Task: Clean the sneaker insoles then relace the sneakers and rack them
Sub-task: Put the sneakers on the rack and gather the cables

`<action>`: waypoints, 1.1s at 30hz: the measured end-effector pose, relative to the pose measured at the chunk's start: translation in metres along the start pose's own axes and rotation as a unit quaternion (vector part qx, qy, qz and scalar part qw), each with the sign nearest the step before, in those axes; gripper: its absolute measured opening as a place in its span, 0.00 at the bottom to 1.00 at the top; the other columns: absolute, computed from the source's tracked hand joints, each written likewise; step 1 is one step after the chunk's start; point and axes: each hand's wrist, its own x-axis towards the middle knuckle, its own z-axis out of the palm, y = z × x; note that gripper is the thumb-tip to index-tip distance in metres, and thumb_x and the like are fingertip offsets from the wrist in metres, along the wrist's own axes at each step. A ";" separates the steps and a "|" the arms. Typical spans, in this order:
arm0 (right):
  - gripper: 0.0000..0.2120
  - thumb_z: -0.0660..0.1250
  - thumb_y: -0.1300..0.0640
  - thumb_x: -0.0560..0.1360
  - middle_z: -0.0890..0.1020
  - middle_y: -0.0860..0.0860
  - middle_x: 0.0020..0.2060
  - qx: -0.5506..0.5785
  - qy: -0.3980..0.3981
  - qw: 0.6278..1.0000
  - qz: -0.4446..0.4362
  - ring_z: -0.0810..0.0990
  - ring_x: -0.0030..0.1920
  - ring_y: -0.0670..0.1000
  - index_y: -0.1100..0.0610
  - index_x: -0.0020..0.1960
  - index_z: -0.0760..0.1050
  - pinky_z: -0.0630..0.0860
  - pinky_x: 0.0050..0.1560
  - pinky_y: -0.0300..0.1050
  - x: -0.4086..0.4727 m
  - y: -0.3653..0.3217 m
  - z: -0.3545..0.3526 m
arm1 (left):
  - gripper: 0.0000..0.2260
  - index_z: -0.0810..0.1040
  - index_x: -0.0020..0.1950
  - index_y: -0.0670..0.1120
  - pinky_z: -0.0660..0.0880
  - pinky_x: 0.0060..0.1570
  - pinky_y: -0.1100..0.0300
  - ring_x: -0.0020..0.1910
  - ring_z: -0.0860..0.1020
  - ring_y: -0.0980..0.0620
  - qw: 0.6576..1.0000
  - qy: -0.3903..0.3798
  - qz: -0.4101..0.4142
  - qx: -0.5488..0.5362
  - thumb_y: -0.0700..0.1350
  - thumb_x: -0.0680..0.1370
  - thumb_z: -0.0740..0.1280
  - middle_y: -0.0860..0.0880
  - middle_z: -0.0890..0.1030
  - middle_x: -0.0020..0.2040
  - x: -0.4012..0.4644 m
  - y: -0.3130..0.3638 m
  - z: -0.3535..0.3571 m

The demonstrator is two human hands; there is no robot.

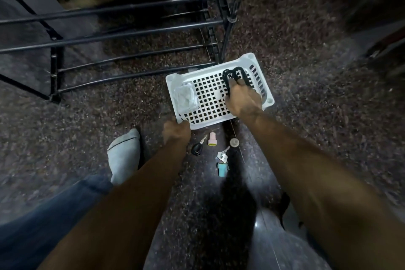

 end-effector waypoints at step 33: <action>0.15 0.65 0.59 0.73 0.75 0.55 0.59 0.141 -0.024 0.989 0.036 0.79 0.53 0.62 0.52 0.60 0.75 0.76 0.51 0.52 -0.112 0.024 0.088 | 0.29 0.59 0.75 0.57 0.65 0.65 0.45 0.69 0.65 0.45 0.769 -0.109 0.397 0.489 0.44 0.77 0.64 0.51 0.61 0.73 -0.057 -0.044 0.013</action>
